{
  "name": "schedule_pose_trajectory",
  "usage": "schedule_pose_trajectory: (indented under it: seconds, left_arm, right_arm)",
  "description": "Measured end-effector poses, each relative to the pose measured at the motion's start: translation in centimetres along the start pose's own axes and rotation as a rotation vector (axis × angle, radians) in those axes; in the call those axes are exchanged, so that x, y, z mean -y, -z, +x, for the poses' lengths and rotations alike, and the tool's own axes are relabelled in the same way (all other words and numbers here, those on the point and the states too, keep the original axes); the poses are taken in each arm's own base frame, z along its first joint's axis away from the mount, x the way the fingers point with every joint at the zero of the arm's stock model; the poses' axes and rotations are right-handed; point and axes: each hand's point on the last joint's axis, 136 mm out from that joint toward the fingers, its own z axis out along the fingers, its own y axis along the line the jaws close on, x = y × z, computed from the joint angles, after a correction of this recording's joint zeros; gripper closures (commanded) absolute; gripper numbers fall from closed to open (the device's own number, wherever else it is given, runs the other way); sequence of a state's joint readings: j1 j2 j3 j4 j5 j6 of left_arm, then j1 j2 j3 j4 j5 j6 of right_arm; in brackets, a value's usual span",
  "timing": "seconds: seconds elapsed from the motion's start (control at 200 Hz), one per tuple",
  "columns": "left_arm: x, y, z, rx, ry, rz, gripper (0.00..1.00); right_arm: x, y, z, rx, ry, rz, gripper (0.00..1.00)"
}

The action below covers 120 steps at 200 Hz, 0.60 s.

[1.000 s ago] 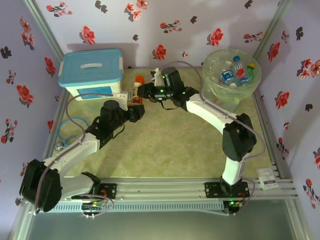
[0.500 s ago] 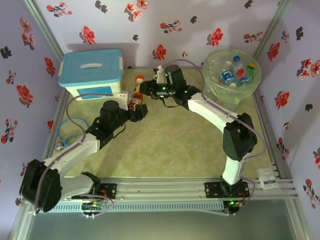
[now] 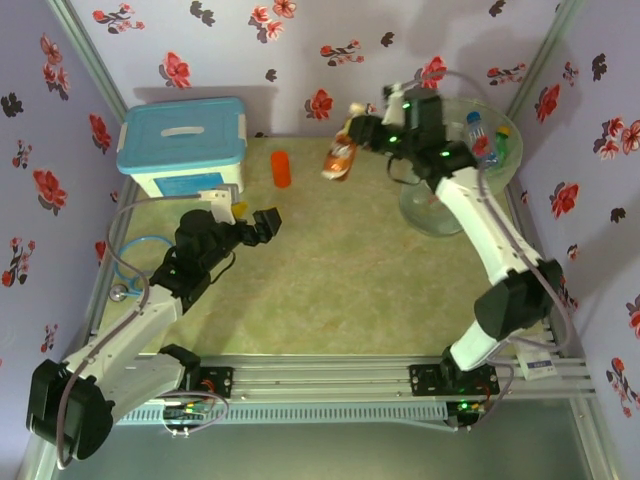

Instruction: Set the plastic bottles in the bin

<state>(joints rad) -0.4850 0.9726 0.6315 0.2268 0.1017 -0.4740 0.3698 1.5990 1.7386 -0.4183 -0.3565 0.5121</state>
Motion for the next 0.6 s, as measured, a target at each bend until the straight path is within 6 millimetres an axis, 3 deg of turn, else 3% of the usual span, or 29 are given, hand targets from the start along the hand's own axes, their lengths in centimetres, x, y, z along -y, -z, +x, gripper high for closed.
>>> schedule_pose_trajectory:
  seconds: [0.145, 0.265, 0.405, 0.6]
  left_arm:
    - [-1.8, -0.4, 2.3, -0.052, 0.011, -0.046, 0.00]
    - [-2.9, -1.0, 3.7, -0.099, 0.019, -0.077, 0.00]
    - [-3.7, -1.3, 4.3, -0.121, 0.024, -0.098, 0.00]
    - [-4.2, -1.3, 4.1, -0.116, 0.028, -0.111, 0.00]
  right_arm:
    - [0.9, 8.6, -7.5, 0.239, 0.102, 0.140, 0.77]
    - [2.2, 13.8, -10.7, 0.375, 0.153, 0.277, 0.77]
    - [4.8, 16.0, -11.2, 0.398, 0.186, 0.435, 0.77]
    - [8.8, 15.6, -10.1, 0.318, 0.186, 0.566, 0.77]
